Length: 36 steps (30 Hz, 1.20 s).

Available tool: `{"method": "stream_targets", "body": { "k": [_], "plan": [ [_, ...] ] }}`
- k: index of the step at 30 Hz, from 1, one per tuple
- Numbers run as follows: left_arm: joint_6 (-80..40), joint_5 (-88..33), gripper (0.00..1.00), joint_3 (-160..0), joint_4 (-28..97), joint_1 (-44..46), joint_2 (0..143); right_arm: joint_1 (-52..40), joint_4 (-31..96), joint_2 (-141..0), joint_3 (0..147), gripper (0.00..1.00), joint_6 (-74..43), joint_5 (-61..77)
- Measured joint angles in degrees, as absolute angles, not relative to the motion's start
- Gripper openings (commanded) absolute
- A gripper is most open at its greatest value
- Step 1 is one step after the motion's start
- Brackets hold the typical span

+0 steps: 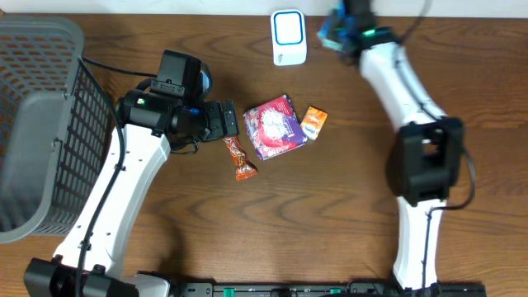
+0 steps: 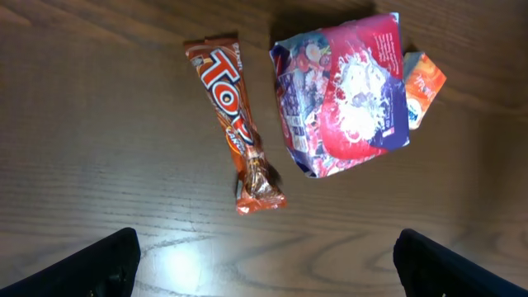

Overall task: Scan the item barcode
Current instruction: 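Carry the wipes pack to the far right and drop it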

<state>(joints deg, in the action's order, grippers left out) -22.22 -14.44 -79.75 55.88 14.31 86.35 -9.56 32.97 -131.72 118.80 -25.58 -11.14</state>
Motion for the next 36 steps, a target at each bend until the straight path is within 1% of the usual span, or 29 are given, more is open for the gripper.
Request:
{"method": "stream_targets", "body": {
  "k": [2,5,6,7,8,9,10,13,17,25,29,32,35,36],
  "plan": [
    [-22.24,-14.39,0.98,-79.75,55.92,14.28,86.35,-4.95,41.65,-130.54,119.17,0.01,-23.77,-14.61],
    [-22.24,-14.41,0.98,-79.75,55.92,14.31,86.35,0.97,49.91,-130.32,119.20,0.01,-20.88,-19.73],
    [-22.24,-14.41,0.98,-79.75,55.96,14.28,86.35,2.66,51.68,-130.39,119.17,0.11,-19.97,-20.95],
    [-22.24,-14.44,0.98,-79.75,55.94,14.31,86.35,5.23,54.06,-130.58,119.04,0.28,-18.70,-22.65],
    [-22.24,-14.41,0.98,-79.75,55.94,14.31,86.35,6.39,55.02,-130.63,119.02,0.49,-17.80,-23.18],
    [-22.24,-14.41,0.98,-79.75,55.94,14.31,86.35,7.90,56.25,-130.72,118.96,0.76,-17.10,-23.79],
    [-22.24,-14.41,0.98,-79.75,55.94,14.31,86.35,9.32,57.39,-130.76,118.89,0.99,-16.64,-24.10],
    [-22.24,-14.41,0.98,-79.75,55.94,14.31,86.35,13.02,60.58,-130.78,118.63,0.99,-15.42,-22.90],
    [-22.24,-14.44,0.98,-79.75,55.94,14.31,86.35,16.73,63.55,-130.78,118.50,0.99,-14.52,-17.78],
    [-22.24,-14.44,0.98,-79.75,55.94,14.31,86.35,19.20,68.64,-130.56,118.43,0.99,-14.37,-6.39],
    [-22.24,-14.44,0.98,-79.75,55.94,14.31,86.35,18.96,70.72,-128.31,118.32,0.99,-13.54,6.13],
    [-22.24,-14.41,0.98,-79.75,55.94,14.31,86.35,18.46,73.95,-125.82,118.32,0.99,-10.37,20.64],
    [-22.24,-14.41,0.98,-79.75,55.94,14.31,86.35,15.35,77.12,-124.46,118.32,0.99,-6.46,32.40],
    [-22.24,-14.41,0.98,-79.75,55.94,14.31,86.35,14.20,77.19,-124.46,118.30,0.99,-5.89,33.67]
  ]
}}
